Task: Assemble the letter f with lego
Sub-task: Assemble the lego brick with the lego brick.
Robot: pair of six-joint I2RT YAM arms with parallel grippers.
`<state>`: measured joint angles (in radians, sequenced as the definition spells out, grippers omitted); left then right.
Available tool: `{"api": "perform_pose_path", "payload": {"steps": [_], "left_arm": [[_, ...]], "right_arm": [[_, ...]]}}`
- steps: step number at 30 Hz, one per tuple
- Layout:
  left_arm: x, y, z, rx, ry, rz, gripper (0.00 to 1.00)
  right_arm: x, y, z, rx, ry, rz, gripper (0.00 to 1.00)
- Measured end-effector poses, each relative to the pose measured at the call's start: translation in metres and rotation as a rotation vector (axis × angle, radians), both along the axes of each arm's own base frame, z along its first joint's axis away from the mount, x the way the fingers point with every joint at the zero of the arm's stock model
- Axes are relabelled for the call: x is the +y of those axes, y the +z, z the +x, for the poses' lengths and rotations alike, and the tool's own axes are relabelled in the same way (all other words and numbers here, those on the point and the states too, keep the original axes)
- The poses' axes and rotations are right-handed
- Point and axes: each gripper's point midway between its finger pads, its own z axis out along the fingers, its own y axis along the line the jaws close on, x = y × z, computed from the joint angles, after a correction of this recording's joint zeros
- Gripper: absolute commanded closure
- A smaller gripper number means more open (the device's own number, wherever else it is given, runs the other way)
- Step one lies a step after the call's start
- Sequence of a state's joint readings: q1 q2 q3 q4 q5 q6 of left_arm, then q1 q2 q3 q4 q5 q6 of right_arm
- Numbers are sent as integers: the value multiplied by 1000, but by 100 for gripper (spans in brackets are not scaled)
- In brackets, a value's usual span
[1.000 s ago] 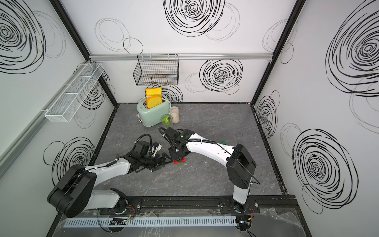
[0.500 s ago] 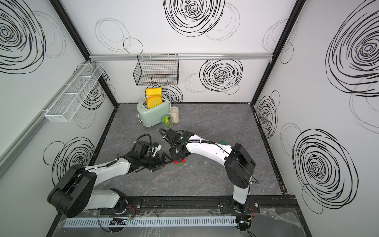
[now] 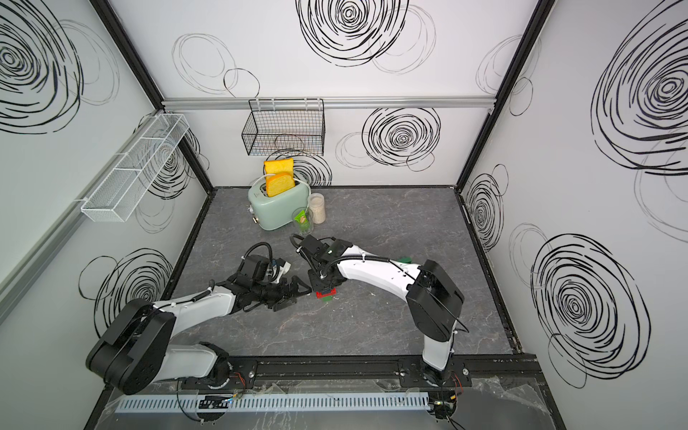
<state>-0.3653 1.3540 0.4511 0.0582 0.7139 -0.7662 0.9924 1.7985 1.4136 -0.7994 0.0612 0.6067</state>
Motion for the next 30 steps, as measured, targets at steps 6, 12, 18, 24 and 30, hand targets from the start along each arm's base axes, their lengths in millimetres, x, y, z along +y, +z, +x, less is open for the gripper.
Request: {"api": "perform_pose_path", "payload": {"steps": [6, 12, 18, 24, 30], "left_arm": [[1, -1, 0, 4, 2, 2, 0], [2, -1, 0, 4, 3, 4, 0], [3, -2, 0, 8, 5, 7, 0], [9, -5, 0, 28, 22, 17, 0], [12, -5, 0, 33, 30, 22, 0]], "right_arm": [[0, -3, 0, -4, -23, 4, 69], [2, -3, -2, -16, -40, 1, 69], [2, -3, -3, -27, -55, -3, 69], [2, -5, -3, -40, -46, -7, 70], [3, -5, -5, -60, 1, 7, 70]]}}
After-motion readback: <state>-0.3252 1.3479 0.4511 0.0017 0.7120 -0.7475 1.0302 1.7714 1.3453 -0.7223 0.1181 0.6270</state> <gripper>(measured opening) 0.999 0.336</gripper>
